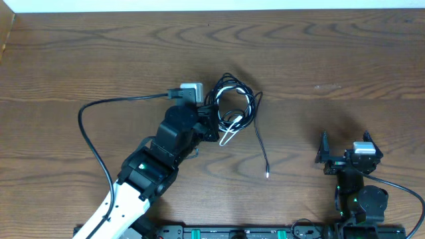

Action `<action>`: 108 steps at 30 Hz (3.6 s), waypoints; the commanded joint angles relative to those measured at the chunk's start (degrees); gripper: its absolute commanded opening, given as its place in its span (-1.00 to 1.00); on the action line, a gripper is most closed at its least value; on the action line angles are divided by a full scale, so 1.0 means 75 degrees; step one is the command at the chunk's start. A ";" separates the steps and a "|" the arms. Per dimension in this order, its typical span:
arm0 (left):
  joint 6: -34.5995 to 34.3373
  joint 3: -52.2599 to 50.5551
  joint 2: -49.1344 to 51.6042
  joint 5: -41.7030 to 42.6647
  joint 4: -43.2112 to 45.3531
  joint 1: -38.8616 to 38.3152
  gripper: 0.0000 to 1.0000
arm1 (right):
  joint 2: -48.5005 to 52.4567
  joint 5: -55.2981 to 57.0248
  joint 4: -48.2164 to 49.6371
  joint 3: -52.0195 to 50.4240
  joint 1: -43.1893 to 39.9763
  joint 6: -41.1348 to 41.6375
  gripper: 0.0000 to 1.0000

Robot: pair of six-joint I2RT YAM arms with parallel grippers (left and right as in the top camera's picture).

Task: Untangle cables
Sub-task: 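Lift the cable bundle with the left gripper and hold it up, then move the right gripper toward the hanging cables below the left gripper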

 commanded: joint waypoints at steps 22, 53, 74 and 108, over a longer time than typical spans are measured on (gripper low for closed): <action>-0.2908 0.0119 0.1000 0.0673 -0.0472 0.0009 -0.85 | -0.0041 -0.5659 0.0160 -0.0012 -0.0047 0.8848 0.98; -0.3468 0.0119 0.1349 0.0953 0.0248 0.0003 -0.85 | 0.0627 -0.5193 0.1358 0.0807 -0.0047 0.7102 0.86; -0.5234 0.0119 0.1349 0.1011 0.0437 0.0003 -0.86 | 0.5820 -0.7291 0.1370 0.3042 0.2145 0.8029 0.28; -0.4543 0.0119 0.1349 0.2005 0.0393 -0.0306 -0.85 | 0.6910 -0.4969 0.1784 0.3042 0.3456 0.8588 -0.58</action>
